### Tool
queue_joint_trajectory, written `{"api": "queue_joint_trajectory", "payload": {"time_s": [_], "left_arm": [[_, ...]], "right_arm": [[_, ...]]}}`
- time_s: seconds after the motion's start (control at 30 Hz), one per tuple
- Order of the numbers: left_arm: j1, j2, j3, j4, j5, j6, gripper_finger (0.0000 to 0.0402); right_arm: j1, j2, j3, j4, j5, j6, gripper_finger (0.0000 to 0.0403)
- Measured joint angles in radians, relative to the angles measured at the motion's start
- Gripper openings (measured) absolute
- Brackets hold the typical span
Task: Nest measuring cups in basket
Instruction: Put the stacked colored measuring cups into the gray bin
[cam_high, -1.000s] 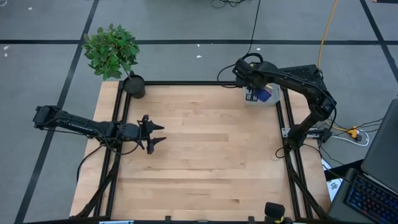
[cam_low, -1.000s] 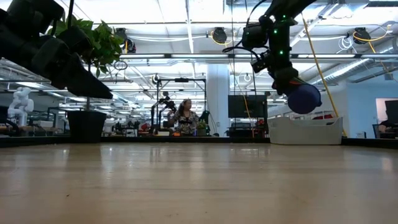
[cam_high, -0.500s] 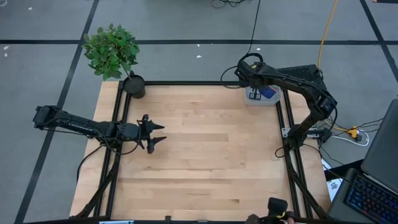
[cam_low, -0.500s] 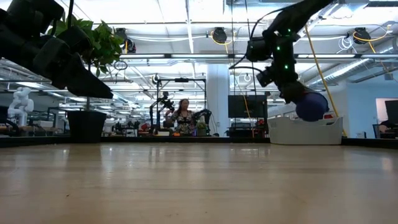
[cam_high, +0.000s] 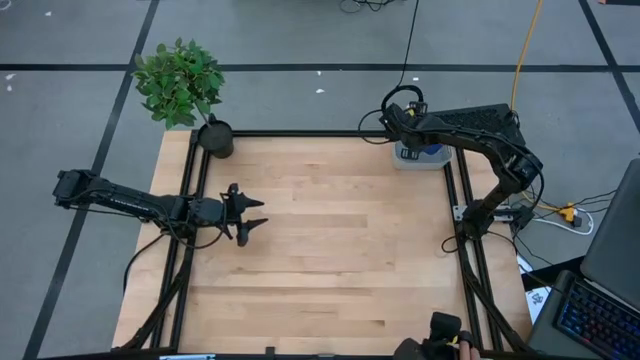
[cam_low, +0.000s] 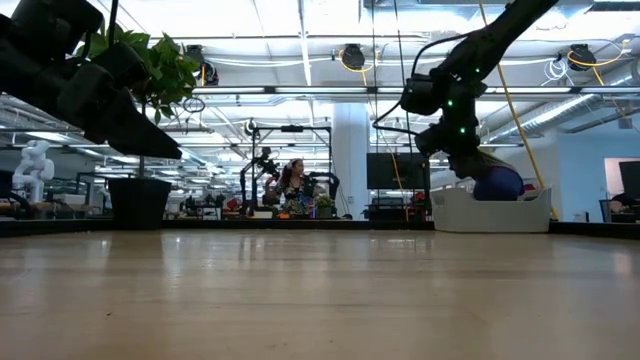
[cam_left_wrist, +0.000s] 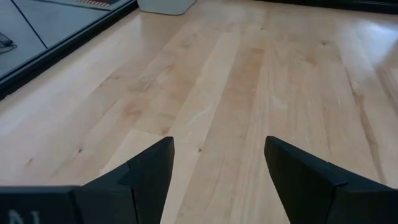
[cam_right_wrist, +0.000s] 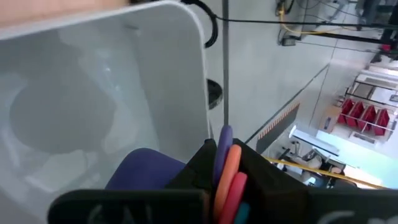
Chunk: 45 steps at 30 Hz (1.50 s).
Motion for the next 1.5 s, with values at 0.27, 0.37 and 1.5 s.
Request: {"api": "queue_joint_trajectory", "payload": {"time_s": [0.27,0.37,1.5], "left_arm": [[0.0,0.0,0.0,0.0,-0.003,0.0,0.0255],[0.0,0.0,0.0,0.0,-0.003,0.0,0.0255],[0.0,0.0,0.0,-0.009,-0.003,-0.004,0.0255]], "right_arm": [[-0.007,0.03,-0.011,0.044,-0.012,-0.007,0.0017],[-0.007,0.064,-0.011,0.045,-0.013,-0.007,0.0017],[-0.032,0.144,-0.01,0.061,-0.065,0.124,0.0038]]}}
